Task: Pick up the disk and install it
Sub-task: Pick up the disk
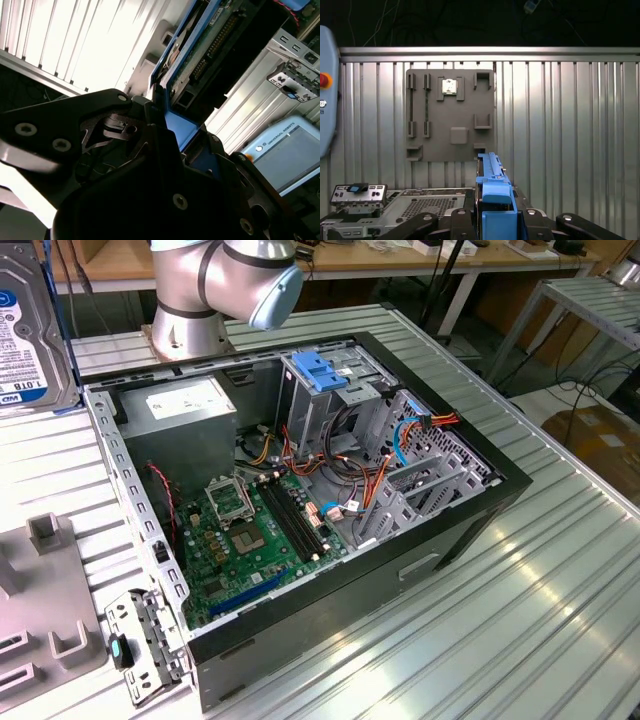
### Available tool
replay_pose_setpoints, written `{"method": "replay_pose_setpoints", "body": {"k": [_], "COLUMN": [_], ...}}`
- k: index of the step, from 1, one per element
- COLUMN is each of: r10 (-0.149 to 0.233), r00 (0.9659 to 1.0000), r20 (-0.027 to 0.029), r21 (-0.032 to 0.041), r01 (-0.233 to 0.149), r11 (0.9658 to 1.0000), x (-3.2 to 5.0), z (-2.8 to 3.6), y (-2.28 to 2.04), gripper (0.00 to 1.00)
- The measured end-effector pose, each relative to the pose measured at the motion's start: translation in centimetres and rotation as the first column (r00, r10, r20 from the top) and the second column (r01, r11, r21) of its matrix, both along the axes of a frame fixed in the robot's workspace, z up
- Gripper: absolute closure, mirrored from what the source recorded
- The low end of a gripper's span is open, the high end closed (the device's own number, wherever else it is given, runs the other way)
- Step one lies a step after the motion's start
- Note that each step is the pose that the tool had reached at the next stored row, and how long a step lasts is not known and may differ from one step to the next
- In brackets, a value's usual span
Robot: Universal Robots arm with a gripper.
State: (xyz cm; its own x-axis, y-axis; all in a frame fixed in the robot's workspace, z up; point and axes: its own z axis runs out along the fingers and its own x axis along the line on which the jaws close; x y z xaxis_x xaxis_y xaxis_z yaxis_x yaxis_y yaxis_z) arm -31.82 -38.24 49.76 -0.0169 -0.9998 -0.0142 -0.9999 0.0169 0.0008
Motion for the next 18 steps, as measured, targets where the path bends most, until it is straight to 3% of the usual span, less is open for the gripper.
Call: {"method": "replay_pose_setpoints", "body": {"k": [7, 12, 14, 18], "r10": [0.0, 0.0, 0.0, 0.0], "r00": [1.0, 1.0, 1.0, 1.0], "r20": [0.0, 0.0, 0.0, 0.0001], "r21": [0.0, 0.0, 0.0, 0.0], "r01": [0.0, 0.0, 0.0, 0.0], "r11": [1.0, 1.0, 1.0, 1.0], "x": [0.09, 0.17, 0.45, 1.31], "z": [0.0, 0.0, 0.0, 0.0], "y": [-0.49, -1.14, -1.42, -1.51], "gripper": [0.63, 0.63, 0.63, 0.63]}}
